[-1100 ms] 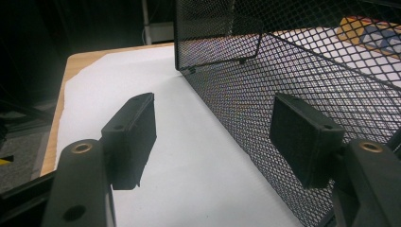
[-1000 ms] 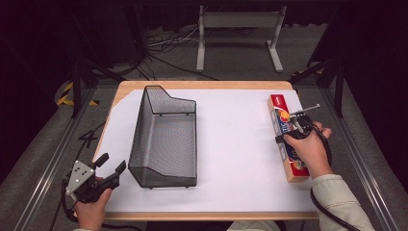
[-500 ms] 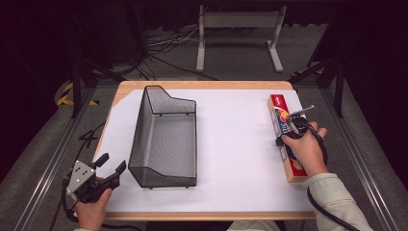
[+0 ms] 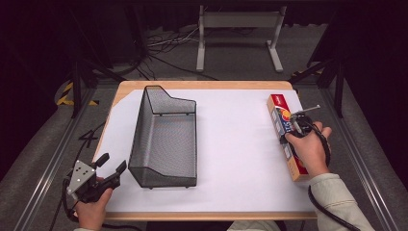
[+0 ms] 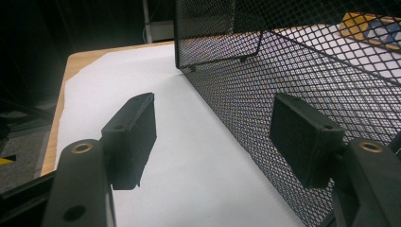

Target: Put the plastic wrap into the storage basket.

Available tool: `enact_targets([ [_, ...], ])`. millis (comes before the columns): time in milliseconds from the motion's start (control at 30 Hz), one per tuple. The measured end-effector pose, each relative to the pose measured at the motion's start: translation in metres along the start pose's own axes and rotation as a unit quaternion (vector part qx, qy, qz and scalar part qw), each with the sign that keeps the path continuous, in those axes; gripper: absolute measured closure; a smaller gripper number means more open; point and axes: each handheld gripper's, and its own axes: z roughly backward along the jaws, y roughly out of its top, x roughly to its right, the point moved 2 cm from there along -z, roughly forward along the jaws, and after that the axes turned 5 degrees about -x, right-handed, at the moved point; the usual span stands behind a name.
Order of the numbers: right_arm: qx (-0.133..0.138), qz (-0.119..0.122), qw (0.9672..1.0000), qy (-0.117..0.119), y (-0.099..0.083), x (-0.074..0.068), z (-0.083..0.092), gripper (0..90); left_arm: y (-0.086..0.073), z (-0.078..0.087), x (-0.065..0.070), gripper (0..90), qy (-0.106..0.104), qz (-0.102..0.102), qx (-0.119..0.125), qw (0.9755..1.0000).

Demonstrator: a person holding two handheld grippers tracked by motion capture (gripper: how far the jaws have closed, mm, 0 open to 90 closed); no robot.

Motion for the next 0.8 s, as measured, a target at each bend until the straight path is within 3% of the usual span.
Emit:
enact_targets([
  [467, 0.053, 0.028, 0.9981, 0.016, -0.005, -0.008, 0.027, 40.6, -0.001, 0.000, -0.001, 33.2, 0.000, 0.001, 0.001, 1.0000],
  [533, 0.074, 0.035, 0.9964, 0.023, -0.008, -0.011, 0.034, 40.6, 0.000, 0.000, -0.001, 33.2, -0.001, 0.000, 0.001, 1.0000],
  [800, 0.105, 0.046, 0.9930, 0.029, -0.013, -0.017, 0.051, 40.6, -0.001, 0.000, 0.000, 33.2, 0.000, 0.002, 0.001, 1.0000],
])
